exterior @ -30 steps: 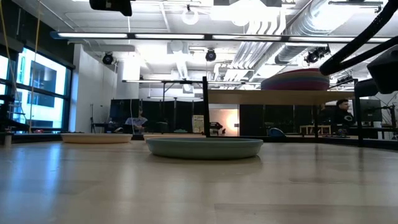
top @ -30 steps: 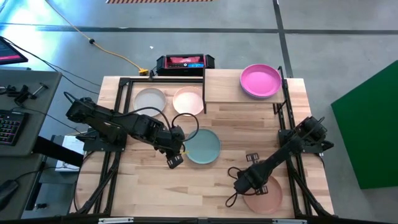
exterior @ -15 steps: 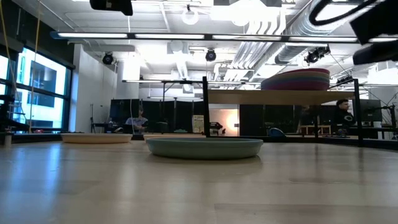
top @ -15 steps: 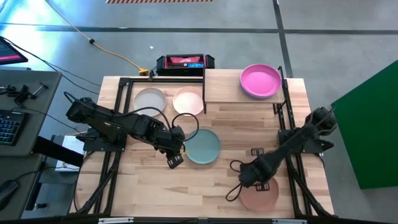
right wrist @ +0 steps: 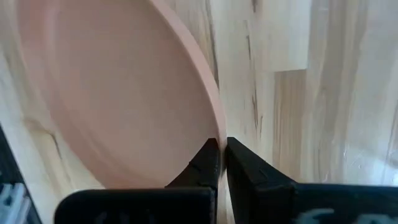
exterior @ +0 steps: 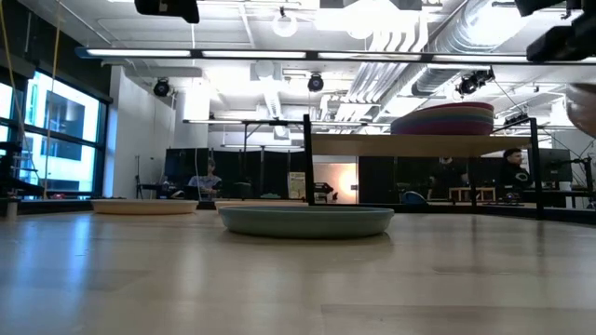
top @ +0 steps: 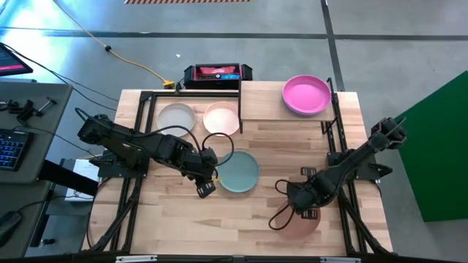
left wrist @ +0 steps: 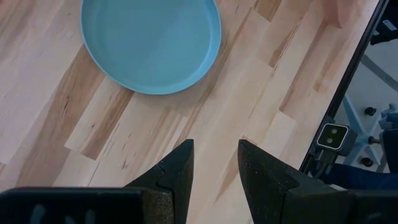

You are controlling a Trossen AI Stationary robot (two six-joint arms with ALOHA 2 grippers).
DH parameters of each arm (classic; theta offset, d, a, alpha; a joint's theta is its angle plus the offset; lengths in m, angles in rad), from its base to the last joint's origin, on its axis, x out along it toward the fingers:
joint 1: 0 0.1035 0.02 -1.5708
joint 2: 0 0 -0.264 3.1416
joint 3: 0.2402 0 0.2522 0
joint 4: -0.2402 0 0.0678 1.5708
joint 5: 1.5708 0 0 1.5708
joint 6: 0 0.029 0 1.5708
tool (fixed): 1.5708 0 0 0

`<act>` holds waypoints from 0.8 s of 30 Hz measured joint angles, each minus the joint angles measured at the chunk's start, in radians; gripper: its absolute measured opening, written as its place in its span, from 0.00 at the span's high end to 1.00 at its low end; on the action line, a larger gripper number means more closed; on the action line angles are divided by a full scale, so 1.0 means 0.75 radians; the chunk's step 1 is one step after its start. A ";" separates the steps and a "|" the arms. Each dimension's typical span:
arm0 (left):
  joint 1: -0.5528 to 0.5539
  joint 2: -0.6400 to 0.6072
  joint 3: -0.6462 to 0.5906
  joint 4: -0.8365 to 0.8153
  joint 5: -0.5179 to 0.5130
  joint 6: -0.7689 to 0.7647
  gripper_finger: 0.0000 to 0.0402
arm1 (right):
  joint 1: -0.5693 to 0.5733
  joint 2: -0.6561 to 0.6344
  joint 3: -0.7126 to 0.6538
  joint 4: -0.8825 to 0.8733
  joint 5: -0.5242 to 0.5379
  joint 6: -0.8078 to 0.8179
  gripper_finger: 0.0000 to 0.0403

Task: Place and stack plates onto a shelf
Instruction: Put the brown plate on the shelf

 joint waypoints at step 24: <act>0.008 0.000 0.000 0.001 -0.066 0.001 0.71 | -0.213 -0.370 0.000 0.112 0.096 0.108 1.00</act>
